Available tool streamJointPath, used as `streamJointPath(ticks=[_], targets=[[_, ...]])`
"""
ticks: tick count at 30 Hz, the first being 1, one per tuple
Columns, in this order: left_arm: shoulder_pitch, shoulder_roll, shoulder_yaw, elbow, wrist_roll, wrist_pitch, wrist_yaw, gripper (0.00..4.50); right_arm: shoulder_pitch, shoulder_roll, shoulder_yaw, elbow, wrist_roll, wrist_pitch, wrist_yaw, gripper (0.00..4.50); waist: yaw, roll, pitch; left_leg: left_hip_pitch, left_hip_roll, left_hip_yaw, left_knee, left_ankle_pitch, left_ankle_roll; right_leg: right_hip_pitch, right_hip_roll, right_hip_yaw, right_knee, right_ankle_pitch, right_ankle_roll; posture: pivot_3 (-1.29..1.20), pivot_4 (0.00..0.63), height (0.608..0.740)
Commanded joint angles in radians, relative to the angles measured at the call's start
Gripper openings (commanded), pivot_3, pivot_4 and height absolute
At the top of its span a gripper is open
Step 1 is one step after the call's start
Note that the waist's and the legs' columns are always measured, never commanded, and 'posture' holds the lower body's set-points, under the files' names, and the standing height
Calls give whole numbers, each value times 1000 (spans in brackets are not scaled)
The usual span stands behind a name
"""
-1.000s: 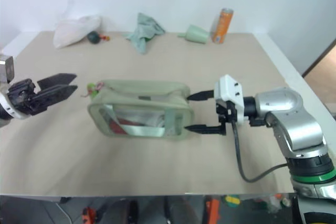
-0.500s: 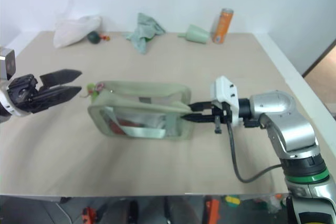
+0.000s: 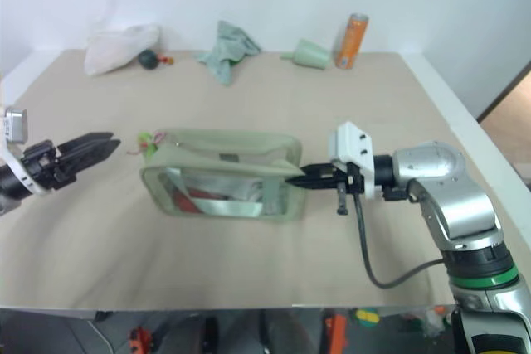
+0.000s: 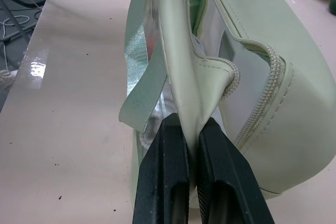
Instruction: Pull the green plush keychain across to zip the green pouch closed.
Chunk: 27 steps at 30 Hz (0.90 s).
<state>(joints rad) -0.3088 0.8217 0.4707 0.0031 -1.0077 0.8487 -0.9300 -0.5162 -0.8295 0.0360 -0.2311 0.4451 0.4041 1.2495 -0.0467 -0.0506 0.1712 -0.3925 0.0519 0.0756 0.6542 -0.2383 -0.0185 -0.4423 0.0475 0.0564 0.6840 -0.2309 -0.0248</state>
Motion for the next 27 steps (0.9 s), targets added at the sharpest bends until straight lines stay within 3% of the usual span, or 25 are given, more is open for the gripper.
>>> streamJointPath(ticks=[1,13,14,17,18,19,21,26,27], targets=[[0,-12,-22,5,42,-30,-8,4500,-8,-1,-8,-10,-4,-13,-10,16,0,0,0,0,0,0,0,0,0,0,0,0,0,0,0,0,150,740],[-115,-80,-118,93,114,-39,-12,4500,-8,-4,-17,-24,1,-16,-27,16,0,0,0,0,0,0,0,0,0,0,0,0,0,0,0,0,150,740],[-120,-85,-118,95,111,-36,-14,3951,-7,-5,-16,-24,0,-17,-28,0,0,0,0,0,0,0,0,0,0,0,0,0,0,0,0,0,150,740],[-122,-89,-113,91,110,-32,-20,3052,-5,-5,-18,-24,1,-18,-32,0,0,0,0,0,0,0,0,0,0,0,0,0,0,0,0,0,150,740],[-118,-89,-108,88,108,-33,-23,2968,-4,-6,-17,-25,0,-19,-33,0,0,0,0,0,0,0,0,0,0,0,0,0,0,0,0,0,150,740],[-116,-89,-102,86,106,-35,-24,2362,-3,-7,-16,-25,-2,-21,-34,0,0,0,0,0,0,0,0,0,0,0,0,0,0,0,0,0,150,740],[-118,-88,-91,85,101,-33,-20,1861,-1,-8,-15,-23,-3,-23,-35,0,0,0,0,0,0,0,0,0,0,0,0,1,0,0,0,0,150,740],[-128,-79,-57,88,95,-46,-9,114,-6,-3,-9,-15,-6,-27,-33,0,0,0,0,0,0,0,0,0,0,0,0,1,0,0,0,0,150,740],[-132,-77,-49,94,93,-46,-6,45,-10,0,-6,-12,-6,-28,-33,0,1,0,0,0,0,0,0,0,0,0,0,1,0,0,0,0,150,740]])
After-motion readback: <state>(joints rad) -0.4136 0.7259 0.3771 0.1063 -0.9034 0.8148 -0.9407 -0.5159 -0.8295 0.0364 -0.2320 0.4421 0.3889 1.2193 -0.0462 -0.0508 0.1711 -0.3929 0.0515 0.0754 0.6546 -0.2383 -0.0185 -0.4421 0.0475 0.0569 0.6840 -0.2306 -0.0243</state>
